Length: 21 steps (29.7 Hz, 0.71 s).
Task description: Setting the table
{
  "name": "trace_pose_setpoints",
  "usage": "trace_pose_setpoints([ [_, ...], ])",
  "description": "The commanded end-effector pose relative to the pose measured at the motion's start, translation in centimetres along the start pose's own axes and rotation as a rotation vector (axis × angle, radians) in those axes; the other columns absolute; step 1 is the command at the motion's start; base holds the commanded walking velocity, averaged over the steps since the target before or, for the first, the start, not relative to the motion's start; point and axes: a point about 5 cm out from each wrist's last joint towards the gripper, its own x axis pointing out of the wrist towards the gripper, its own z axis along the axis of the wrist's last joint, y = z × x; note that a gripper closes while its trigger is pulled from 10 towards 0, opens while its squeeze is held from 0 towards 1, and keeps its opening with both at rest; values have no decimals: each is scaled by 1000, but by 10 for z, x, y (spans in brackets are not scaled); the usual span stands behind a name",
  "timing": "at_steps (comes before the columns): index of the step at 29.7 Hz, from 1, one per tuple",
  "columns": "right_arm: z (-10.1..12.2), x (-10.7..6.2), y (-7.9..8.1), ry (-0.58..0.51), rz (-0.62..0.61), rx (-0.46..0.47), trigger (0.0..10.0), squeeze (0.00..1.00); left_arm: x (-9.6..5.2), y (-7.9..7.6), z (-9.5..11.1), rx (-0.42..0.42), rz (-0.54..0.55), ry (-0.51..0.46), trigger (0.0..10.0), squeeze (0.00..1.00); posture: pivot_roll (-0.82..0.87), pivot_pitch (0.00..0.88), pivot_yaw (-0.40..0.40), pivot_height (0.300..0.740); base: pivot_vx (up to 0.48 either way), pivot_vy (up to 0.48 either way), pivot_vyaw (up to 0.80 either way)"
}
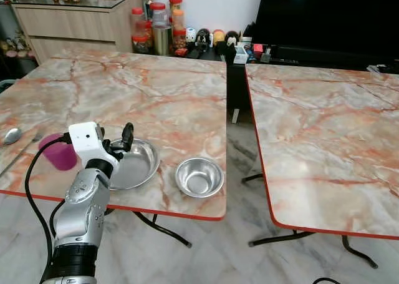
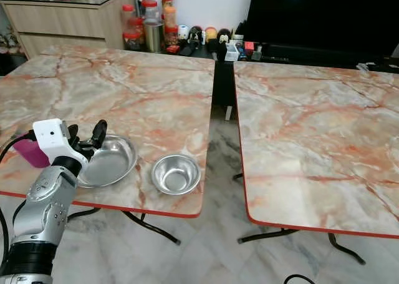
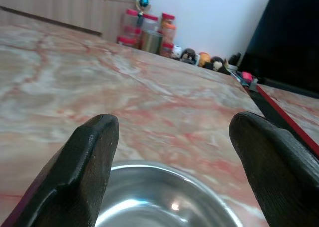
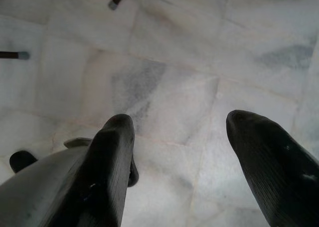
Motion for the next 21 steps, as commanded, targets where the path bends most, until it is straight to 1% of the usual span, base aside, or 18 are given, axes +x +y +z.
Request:
trace_pose_setpoints([
  [1, 1, 0, 2, -7, 6, 4, 10000, 0, -1, 4, 3, 3, 15, -7, 10000, 0, 17, 70, -79, 740, 0, 450, 0],
  [21, -1, 0, 4, -3, 13, 10, 10000, 0, 0, 8, 18, 12, 14, -50, 10000, 0, 28, 81, -66, 740, 0, 398, 0],
])
